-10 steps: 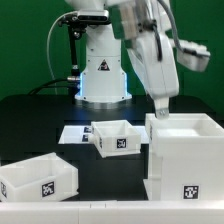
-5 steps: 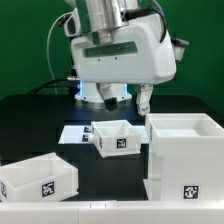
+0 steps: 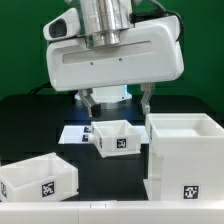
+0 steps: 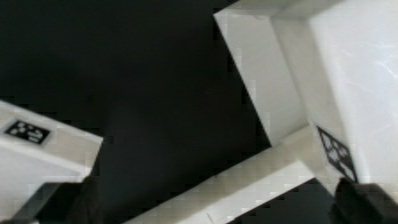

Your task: Assemble drawer

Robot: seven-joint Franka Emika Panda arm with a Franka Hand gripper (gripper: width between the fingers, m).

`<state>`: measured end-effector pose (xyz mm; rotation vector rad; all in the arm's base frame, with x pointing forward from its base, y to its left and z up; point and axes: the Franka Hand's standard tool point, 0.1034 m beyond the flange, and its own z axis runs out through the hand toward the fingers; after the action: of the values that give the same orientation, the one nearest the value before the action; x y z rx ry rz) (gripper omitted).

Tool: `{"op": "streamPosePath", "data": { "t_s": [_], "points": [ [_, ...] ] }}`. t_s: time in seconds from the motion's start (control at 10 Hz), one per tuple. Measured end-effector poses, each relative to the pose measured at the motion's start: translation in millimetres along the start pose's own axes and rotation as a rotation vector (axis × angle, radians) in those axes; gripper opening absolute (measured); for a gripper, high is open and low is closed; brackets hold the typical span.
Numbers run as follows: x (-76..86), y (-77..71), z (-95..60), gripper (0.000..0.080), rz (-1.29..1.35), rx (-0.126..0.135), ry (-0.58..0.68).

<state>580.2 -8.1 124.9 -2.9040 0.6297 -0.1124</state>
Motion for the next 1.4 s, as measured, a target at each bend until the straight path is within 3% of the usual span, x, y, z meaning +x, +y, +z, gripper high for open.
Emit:
{"op": "streamPosePath", "data": {
  "t_s": [0.3, 0.4, 0.9, 1.1, 1.2, 1.3, 1.4],
  "points": [
    [15.3, 45.9, -1.8, 0.0649, -0.395, -0.011, 0.003],
    [19.8, 57.9, 0.1, 0.0649, -0.529, -0.026, -0.001],
    [20.5, 68.6, 5.5, 0.0649, -0.614, -0.042, -0.013],
    [35.4, 101.3, 26.7, 0.0649, -0.726, -0.085, -0.036],
    [23.5, 116.9, 48.8, 0.0649, -0.749, -0.096, -0.047],
    [25.2, 127.4, 56.0, 0.0649, -0.823, -0.101, -0.032],
    [25.3, 127.9, 60.8, 0.0649, -0.82, -0.122, 0.006]
  ]
}}
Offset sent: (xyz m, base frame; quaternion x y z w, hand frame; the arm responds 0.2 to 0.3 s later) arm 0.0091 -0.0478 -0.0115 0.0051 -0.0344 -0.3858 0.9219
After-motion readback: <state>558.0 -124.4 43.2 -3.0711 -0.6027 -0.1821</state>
